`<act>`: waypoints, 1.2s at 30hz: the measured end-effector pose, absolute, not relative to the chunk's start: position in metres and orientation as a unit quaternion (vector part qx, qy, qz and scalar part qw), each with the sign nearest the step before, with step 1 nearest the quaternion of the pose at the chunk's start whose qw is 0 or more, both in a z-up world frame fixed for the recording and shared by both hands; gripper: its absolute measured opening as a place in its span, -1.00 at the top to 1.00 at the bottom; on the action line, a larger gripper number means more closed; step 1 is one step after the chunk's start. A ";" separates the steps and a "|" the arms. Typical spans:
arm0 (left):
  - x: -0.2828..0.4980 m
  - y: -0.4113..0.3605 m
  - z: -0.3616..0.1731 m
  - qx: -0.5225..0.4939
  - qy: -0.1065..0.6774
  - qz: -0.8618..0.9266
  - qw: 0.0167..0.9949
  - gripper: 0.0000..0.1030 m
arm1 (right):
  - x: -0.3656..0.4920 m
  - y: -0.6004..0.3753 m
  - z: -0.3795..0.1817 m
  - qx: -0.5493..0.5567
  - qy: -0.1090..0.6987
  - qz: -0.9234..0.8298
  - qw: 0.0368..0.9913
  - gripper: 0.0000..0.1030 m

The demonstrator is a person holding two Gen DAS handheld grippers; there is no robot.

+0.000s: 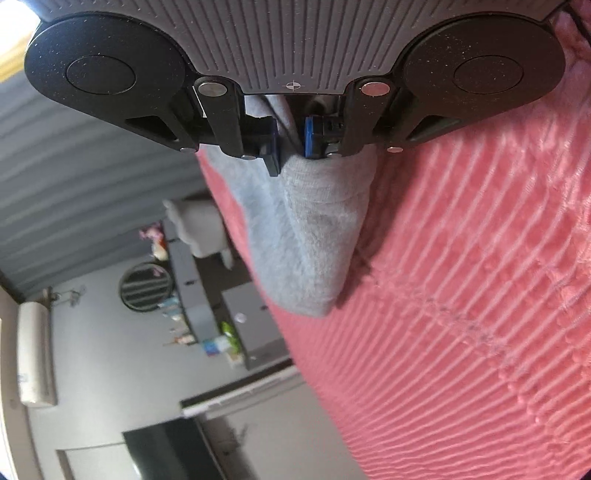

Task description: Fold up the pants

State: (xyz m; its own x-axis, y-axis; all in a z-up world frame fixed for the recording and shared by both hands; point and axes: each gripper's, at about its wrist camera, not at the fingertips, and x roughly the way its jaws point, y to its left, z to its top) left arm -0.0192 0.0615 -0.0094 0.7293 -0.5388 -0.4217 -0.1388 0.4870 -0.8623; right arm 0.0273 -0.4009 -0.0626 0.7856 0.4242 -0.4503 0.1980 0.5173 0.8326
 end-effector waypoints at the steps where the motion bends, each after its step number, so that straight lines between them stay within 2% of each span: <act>1: -0.018 0.058 -0.009 -0.481 0.358 -0.126 0.791 0.68 | 0.028 -0.402 -0.063 0.467 0.326 0.053 0.820 0.24; 2: -0.016 0.055 -0.011 -0.465 0.377 -0.113 0.793 0.67 | 0.031 -0.400 -0.064 0.438 0.337 0.032 0.833 0.23; 4: -0.014 0.047 -0.016 -0.436 0.406 -0.080 0.799 0.42 | 0.036 -0.397 -0.070 0.429 0.352 0.015 0.832 0.22; 7: -0.014 0.047 -0.015 -0.444 0.412 -0.090 0.791 0.38 | 0.039 -0.392 -0.065 0.410 0.356 0.013 0.840 0.16; 8: -0.015 0.048 -0.014 -0.455 0.409 -0.105 0.784 0.35 | 0.039 -0.392 -0.064 0.407 0.358 0.016 0.840 0.07; 10: -0.017 0.047 -0.013 -0.472 0.400 -0.139 0.773 0.15 | 0.036 -0.397 -0.063 0.424 0.360 0.018 0.831 0.00; 12: -0.018 0.042 -0.011 -0.470 0.399 -0.153 0.772 -0.05 | 0.032 -0.405 -0.061 0.443 0.360 0.019 0.821 -0.15; 14: -0.015 0.037 -0.016 -0.481 0.408 -0.165 0.758 -0.10 | 0.026 -0.410 -0.056 0.444 0.364 0.021 0.819 -0.38; 18: -0.004 0.024 -0.032 -0.513 0.425 -0.187 0.721 -0.26 | 0.016 -0.409 -0.053 0.432 0.373 0.042 0.820 -0.45; 22: 0.012 0.003 -0.045 -0.499 0.454 -0.190 0.713 -0.25 | 0.020 -0.390 -0.050 0.406 0.395 0.056 0.822 -0.72; 24: 0.016 0.001 -0.047 -0.489 0.449 -0.170 0.728 -0.22 | 0.029 -0.375 -0.047 0.373 0.424 0.060 0.824 -0.76; 26: 0.019 0.003 -0.051 -0.496 0.450 -0.159 0.726 -0.05 | 0.036 -0.364 -0.049 0.343 0.447 0.074 0.823 -0.78; 29: 0.020 0.012 -0.054 -0.500 0.444 -0.147 0.729 0.33 | 0.047 -0.359 -0.061 0.340 0.464 0.079 0.814 -0.77; 30: 0.019 0.016 -0.051 -0.495 0.435 -0.141 0.739 0.55 | 0.051 -0.358 -0.064 0.348 0.462 0.076 0.812 -0.77; 31: 0.020 0.017 -0.048 -0.482 0.430 -0.136 0.751 0.60 | 0.053 -0.361 -0.066 0.360 0.458 0.070 0.810 -0.72; 34: 0.018 0.020 -0.043 -0.467 0.430 -0.123 0.763 0.65 | 0.052 -0.377 -0.071 0.404 0.437 0.033 0.803 -0.29; 35: 0.015 0.021 -0.040 -0.464 0.428 -0.115 0.767 0.65 | 0.052 -0.382 -0.073 0.418 0.435 0.034 0.797 -0.20; 36: 0.012 0.023 -0.036 -0.460 0.428 -0.101 0.771 0.64 | 0.051 -0.386 -0.072 0.421 0.437 0.037 0.794 -0.20</act>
